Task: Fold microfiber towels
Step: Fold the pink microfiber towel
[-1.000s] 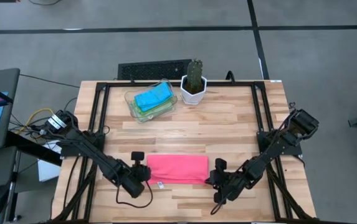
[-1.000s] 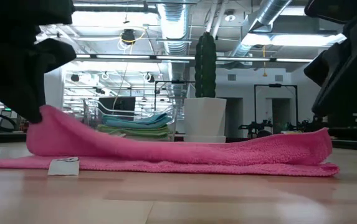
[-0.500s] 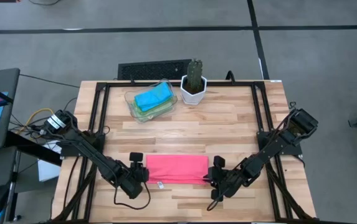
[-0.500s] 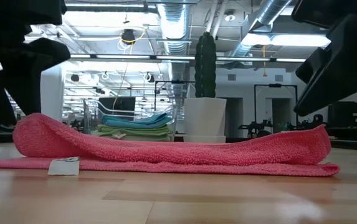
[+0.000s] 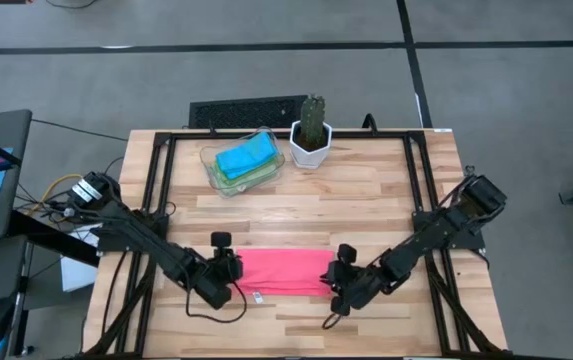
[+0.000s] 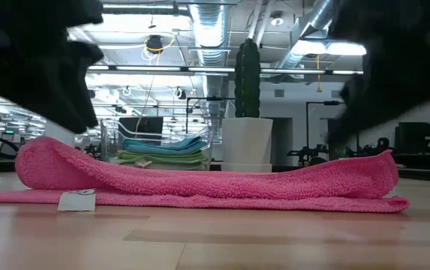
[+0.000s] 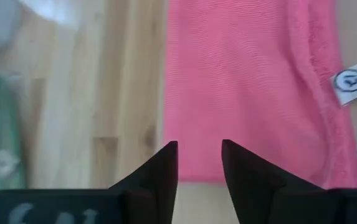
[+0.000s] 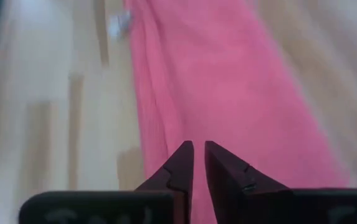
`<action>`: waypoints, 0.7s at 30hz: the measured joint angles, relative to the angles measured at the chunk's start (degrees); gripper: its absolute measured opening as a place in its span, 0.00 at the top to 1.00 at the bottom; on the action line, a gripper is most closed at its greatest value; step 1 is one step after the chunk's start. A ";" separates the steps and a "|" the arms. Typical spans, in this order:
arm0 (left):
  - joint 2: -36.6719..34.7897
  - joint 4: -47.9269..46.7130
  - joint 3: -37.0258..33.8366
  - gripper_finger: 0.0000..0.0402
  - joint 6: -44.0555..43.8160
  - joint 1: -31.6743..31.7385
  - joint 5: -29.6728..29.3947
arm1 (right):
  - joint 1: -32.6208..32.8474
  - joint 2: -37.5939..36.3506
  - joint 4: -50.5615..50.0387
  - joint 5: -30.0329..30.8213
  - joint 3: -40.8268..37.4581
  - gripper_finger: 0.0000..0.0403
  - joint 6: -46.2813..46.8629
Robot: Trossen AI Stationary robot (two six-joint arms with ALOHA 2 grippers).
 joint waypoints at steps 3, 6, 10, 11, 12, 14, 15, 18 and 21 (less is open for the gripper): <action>0.00 5.10 -3.30 0.75 0.53 1.00 0.77 | -0.32 2.60 2.11 -4.70 -0.17 0.84 0.12; -0.05 6.02 -4.05 0.78 0.43 1.24 0.73 | 0.48 3.92 5.36 -7.32 -0.10 0.84 0.42; -0.04 7.19 -4.98 0.81 1.27 1.54 0.78 | 2.28 3.93 5.42 -7.46 -0.10 0.84 2.54; -0.07 7.88 -5.27 0.81 1.68 1.82 0.71 | 2.60 3.93 5.39 -7.47 -0.10 0.84 2.80; -0.07 8.70 -5.84 0.81 2.14 2.20 0.71 | 2.88 3.93 5.43 -7.46 -0.10 0.84 3.00; -0.07 10.65 -7.36 0.81 2.34 2.96 0.72 | 3.49 3.93 5.31 -7.44 -0.10 0.84 3.89; -0.07 12.41 -8.22 0.81 2.27 3.31 0.68 | 3.69 4.07 5.17 -7.40 -0.10 0.84 4.23; -0.07 16.94 -11.05 0.81 2.14 4.16 1.54 | 4.26 5.83 5.45 -7.34 -0.09 0.84 5.29; -0.07 18.25 -12.72 0.81 1.31 4.34 1.99 | 4.93 7.79 6.45 -7.75 0.23 0.84 6.90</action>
